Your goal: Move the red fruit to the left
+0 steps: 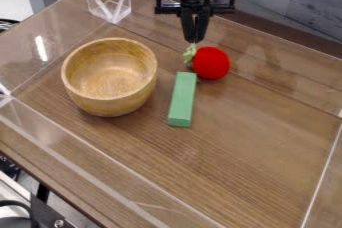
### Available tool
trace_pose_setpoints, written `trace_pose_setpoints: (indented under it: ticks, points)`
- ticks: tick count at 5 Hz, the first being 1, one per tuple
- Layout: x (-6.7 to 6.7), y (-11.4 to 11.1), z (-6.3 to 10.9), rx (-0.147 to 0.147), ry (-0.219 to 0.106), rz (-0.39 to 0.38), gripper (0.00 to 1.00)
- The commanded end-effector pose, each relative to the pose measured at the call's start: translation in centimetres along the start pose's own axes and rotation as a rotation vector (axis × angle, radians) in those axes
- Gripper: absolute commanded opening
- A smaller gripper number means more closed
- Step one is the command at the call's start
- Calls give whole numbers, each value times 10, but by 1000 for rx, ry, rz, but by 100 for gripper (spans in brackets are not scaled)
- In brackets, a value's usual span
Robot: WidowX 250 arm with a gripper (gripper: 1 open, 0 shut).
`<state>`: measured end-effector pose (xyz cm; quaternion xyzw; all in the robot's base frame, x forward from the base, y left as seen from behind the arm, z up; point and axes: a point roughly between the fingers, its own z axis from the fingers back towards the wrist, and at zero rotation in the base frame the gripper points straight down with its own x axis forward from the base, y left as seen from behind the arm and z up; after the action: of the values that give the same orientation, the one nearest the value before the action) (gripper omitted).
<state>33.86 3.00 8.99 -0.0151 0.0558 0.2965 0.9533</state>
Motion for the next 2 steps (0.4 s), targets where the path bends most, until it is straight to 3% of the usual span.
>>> trace_pose_setpoints:
  ticks: [1, 2]
  points:
    - [9, -13, 10, -27, -80, 3, 100]
    - [9, -26, -3, -20, -86, -18, 0]
